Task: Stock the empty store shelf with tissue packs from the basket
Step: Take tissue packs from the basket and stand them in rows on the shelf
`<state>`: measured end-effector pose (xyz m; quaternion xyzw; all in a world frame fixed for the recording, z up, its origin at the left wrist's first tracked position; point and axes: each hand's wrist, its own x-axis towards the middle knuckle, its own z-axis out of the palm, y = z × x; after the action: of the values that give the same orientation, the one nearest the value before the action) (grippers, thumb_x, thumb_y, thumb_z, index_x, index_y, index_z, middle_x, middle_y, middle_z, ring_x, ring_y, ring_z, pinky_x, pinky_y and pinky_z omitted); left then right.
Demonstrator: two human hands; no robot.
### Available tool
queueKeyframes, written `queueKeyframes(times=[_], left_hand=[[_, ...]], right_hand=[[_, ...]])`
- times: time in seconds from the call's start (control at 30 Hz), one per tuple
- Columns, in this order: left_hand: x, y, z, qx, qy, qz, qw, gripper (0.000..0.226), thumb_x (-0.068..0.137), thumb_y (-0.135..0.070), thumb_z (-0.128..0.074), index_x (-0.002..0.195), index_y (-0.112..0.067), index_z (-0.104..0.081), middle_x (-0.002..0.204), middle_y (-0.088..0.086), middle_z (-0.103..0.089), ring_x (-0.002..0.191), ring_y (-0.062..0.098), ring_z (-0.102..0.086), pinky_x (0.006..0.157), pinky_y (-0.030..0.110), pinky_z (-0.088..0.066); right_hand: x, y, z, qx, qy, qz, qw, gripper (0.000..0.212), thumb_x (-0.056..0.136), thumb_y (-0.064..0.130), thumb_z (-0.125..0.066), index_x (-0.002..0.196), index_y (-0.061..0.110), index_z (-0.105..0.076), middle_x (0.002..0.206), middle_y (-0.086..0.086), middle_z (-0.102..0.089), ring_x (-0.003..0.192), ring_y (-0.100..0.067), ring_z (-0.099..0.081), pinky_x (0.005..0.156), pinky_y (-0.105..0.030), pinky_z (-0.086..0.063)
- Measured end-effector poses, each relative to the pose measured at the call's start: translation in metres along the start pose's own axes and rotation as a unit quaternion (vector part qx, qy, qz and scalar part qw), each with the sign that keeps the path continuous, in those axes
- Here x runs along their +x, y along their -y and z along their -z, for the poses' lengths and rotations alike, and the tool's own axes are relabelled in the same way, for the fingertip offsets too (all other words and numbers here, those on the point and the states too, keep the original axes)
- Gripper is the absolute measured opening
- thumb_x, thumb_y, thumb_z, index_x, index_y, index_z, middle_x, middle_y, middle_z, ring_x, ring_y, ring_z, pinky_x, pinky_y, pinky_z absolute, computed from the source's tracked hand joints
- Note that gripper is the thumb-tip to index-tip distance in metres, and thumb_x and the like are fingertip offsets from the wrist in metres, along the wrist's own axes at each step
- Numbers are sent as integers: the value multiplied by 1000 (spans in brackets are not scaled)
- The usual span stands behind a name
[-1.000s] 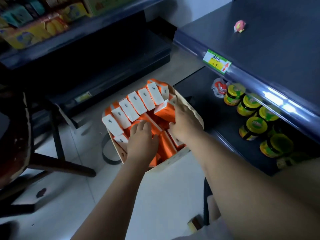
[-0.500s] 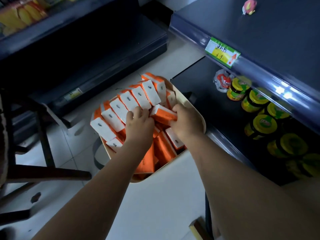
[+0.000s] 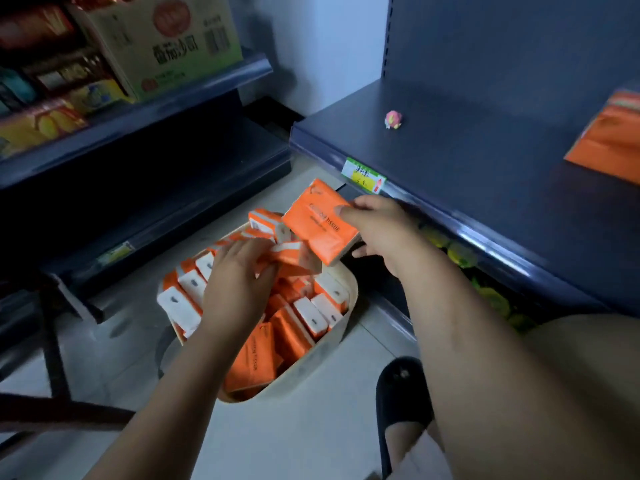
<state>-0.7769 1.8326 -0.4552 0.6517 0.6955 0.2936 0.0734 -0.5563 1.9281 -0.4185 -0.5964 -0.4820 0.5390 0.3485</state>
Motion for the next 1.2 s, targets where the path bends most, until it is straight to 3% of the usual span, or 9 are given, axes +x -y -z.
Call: queueKeyframes(times=[0.1, 0.23, 0.33, 0.43, 0.6, 0.7, 0.87, 1.07, 1.2], left_hand=[[12, -39, 15, -63, -7, -2, 998, 23, 88, -21, -75, 111, -21, -74, 102, -1, -73, 97, 25, -67, 85, 42, -53], [27, -107, 32, -209, -5, 19, 978, 16, 87, -35, -80, 99, -26, -73, 91, -7, -71, 90, 17, -67, 84, 42, -55], [45, -165, 31, -317, 27, 3, 948, 24, 78, -41, -77, 93, -23, -74, 82, -3, -74, 80, 16, -70, 79, 44, -59], [55, -230, 21, -385, 50, -43, 920, 24, 79, -37, -78, 94, -18, -75, 81, -3, -75, 74, 9, -68, 74, 33, -56], [54, -338, -42, -380, 93, -125, 912, 11, 89, -29, -80, 83, -26, -71, 74, -13, -70, 69, 1, -63, 71, 28, -50], [51, -383, -81, -347, 124, -191, 910, 9, 87, -40, -77, 88, -33, -72, 85, -15, -73, 83, 7, -69, 79, 37, -56], [54, -420, -123, -365, 154, -219, 892, 23, 84, -46, -74, 102, -31, -74, 99, -13, -75, 96, 14, -71, 89, 45, -57], [78, -424, -146, -461, 163, -165, 856, 22, 89, -9, -79, 101, -27, -76, 101, -15, -75, 95, 2, -67, 87, 19, -52], [95, -423, -152, -484, 163, -128, 850, 24, 86, 1, -78, 93, -22, -78, 98, -4, -76, 87, 3, -68, 79, 17, -51]], right_hand=[[-23, 22, 22, 33, -43, 35, 998, 25, 93, 33, -72, 114, 20, -69, 107, -7, -75, 85, -21, -74, 58, -33, -60], [-64, 54, 75, 74, -111, 64, 989, 16, 94, 30, -71, 96, 15, -68, 91, -17, -75, 71, -26, -72, 75, -58, -62], [-98, 64, 143, 22, -162, 153, 975, 5, 98, 21, -68, 94, 19, -65, 97, -16, -74, 77, -21, -72, 65, -41, -64], [-132, 60, 219, -34, -214, 195, 957, 9, 98, 16, -68, 98, 24, -64, 96, 0, -75, 83, -17, -72, 68, -38, -61], [-185, 17, 328, -53, -324, 176, 928, 14, 96, 17, -70, 110, 19, -69, 105, -2, -76, 88, -17, -74, 74, -44, -64], [-198, -9, 369, -85, -379, 125, 913, 8, 91, 24, -77, 96, 23, -71, 95, 1, -75, 85, -27, -75, 80, -53, -62], [-194, -4, 404, -222, -427, 101, 871, 15, 85, 30, -77, 98, 25, -69, 84, 14, -67, 88, -16, -66, 76, -31, -47], [-180, -11, 421, -294, -379, 150, 865, 24, 86, 31, -79, 108, 31, -71, 97, 13, -72, 90, -10, -65, 80, -31, -52], [-161, -14, 430, -423, -371, 172, 809, 36, 87, 36, -76, 121, 27, -69, 112, 1, -71, 109, -24, -61, 91, -37, -49]])
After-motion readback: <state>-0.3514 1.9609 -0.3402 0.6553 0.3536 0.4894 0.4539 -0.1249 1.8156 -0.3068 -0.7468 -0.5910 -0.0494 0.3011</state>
